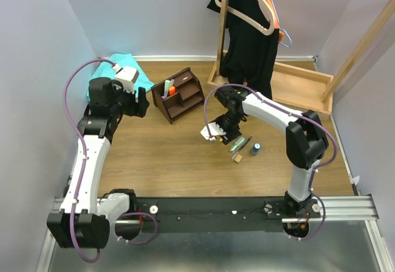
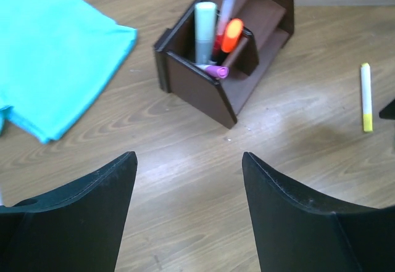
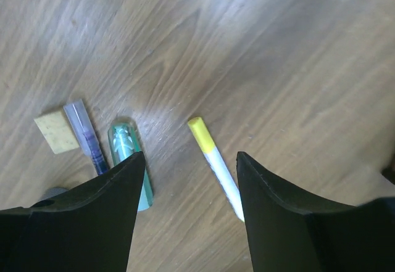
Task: Sort the stationery into containers
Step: Pick up the pen from the center of the board.
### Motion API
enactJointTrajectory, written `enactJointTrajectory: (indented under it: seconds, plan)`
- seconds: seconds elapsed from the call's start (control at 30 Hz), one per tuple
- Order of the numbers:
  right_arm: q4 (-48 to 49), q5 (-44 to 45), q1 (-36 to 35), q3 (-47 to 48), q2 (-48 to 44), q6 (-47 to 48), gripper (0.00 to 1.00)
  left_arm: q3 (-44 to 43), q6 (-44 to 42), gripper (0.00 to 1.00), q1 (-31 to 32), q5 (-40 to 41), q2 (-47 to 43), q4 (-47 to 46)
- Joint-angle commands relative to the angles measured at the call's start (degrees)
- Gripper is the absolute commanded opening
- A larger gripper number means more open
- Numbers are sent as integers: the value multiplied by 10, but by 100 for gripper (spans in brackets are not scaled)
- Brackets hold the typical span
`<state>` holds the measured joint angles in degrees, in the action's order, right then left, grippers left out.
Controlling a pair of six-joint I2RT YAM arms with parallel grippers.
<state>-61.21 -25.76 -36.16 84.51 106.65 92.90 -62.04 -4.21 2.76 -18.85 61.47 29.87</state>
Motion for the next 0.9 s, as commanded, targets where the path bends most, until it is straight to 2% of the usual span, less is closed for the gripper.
enactJointTrajectory:
  seconds: [0.0, 0.27, 0.5, 0.73, 0.87]
  plan:
    - [-44, 72, 1, 21, 43, 97, 63, 24, 10, 78, -43, 6, -54, 5]
    - [-45, 88, 1, 68, 109, 120, 58, 61, 32, 78, -94, -10, -79, 7]
    - [-44, 92, 0, 101, 155, 118, 49, 61, 36, 78, -105, -22, -70, 4]
    - [-30, 102, 1, 72, 159, 121, 44, 62, 37, 78, -110, -24, -63, -3]
    - [-8, 106, 0, 41, 155, 110, 37, 68, 39, 78, -112, -28, -60, -9]
